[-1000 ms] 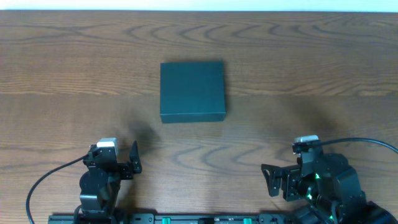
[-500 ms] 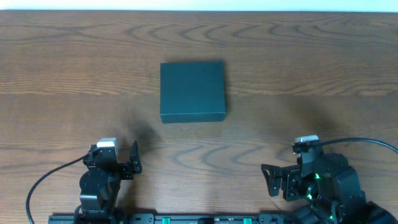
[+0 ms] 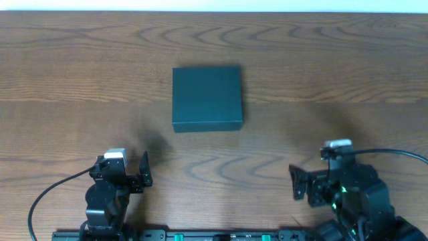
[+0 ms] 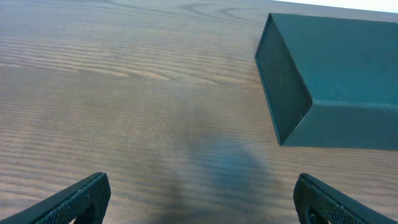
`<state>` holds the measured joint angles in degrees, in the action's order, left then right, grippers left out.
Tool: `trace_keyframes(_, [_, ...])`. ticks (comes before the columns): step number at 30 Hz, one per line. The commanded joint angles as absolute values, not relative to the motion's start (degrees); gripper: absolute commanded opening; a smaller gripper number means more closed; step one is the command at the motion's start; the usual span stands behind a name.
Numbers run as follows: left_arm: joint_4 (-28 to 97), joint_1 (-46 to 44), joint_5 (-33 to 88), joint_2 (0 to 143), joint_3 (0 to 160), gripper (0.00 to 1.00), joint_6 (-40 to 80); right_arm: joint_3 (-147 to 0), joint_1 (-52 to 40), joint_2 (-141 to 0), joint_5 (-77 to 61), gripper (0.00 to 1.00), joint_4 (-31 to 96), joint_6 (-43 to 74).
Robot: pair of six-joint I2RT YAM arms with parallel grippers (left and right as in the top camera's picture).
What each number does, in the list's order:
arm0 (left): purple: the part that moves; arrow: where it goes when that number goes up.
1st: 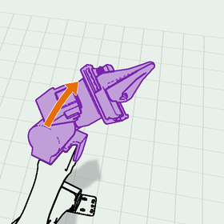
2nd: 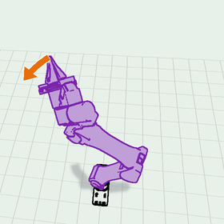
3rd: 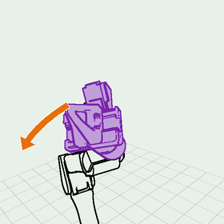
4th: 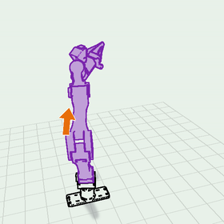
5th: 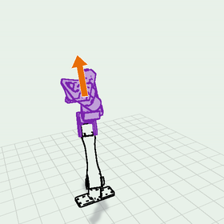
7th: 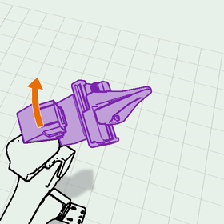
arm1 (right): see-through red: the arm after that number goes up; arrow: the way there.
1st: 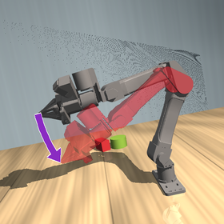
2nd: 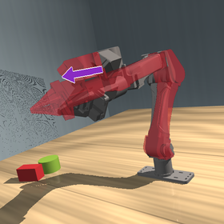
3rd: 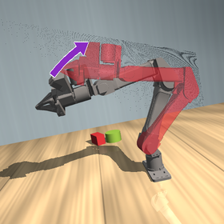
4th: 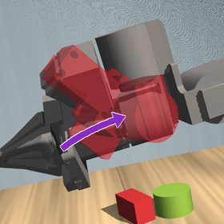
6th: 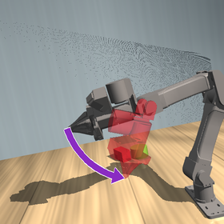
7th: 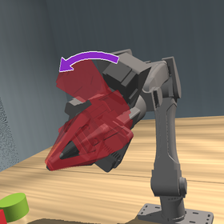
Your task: Pack container
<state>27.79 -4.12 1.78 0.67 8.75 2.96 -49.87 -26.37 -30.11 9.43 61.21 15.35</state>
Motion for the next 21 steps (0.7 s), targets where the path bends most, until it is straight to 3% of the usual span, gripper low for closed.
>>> trace_keyframes(1, [27.6, -3.8, 2.4, 0.2, 7.7, 0.95, 2.3, -45.1, -23.2, -26.1, 14.5, 0.99, 55.2, 4.2])
trace_keyframes(5, [27.6, -3.8, 2.4, 0.2, 7.7, 0.95, 2.3, -33.7, -18.5, -17.9, 10.9, 0.99, 44.0, -2.6])
trace_keyframes(10, [27.6, -3.8, 2.4, 0.2, 7.7, 0.95, 2.3, -20.4, -15.5, -9.4, 7.1, 0.99, 36.5, -2.7])
trace_keyframes(21, [27.6, -3.8, 2.4, 0.2, 7.7, 0.95, 2.3, -8.8, -14.7, -0.3, 5.6, 0.99, 34.0, -2.6])
